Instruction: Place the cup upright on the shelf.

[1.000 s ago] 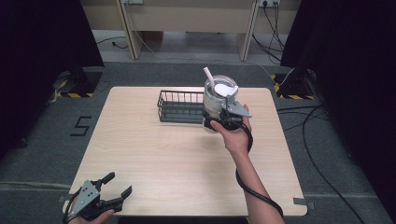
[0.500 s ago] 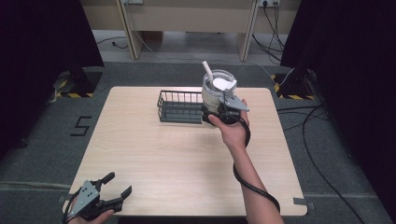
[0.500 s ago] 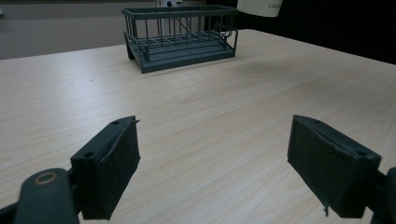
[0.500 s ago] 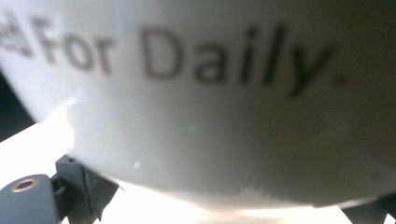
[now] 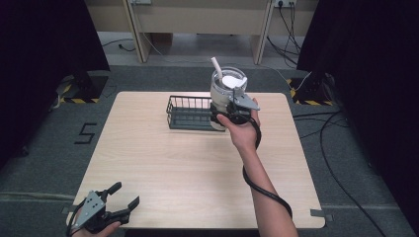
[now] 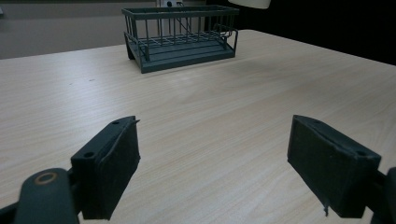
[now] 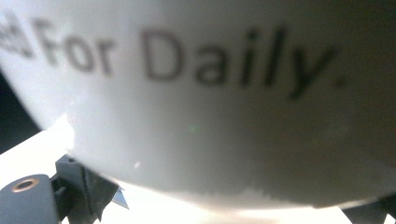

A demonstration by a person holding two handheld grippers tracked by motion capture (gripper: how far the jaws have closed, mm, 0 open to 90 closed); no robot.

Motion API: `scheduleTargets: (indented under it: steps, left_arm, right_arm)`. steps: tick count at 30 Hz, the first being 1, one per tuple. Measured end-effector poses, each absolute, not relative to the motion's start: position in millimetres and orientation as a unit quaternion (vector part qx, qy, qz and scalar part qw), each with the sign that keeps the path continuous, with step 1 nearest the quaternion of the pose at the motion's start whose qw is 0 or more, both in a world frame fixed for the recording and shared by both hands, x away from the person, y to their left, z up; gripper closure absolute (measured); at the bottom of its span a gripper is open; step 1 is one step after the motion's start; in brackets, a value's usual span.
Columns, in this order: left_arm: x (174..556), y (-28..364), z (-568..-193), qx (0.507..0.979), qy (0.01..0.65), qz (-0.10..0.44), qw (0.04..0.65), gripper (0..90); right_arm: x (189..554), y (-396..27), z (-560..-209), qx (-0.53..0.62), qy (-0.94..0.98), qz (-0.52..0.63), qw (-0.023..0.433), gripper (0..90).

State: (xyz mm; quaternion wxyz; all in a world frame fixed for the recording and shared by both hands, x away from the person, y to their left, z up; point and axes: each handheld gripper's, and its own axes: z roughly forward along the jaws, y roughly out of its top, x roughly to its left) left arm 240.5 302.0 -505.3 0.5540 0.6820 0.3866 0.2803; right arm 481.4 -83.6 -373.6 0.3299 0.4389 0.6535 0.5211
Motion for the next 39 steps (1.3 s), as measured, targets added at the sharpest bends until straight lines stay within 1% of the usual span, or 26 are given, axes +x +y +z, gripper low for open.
scheduleTargets:
  steps: [39]
  left_arm:
    - [242,303,-507,0.680,0.393,0.278,0.553,16.2]
  right_arm:
    - [518,-61,-359,0.438,0.647,0.525,0.338,10.1]
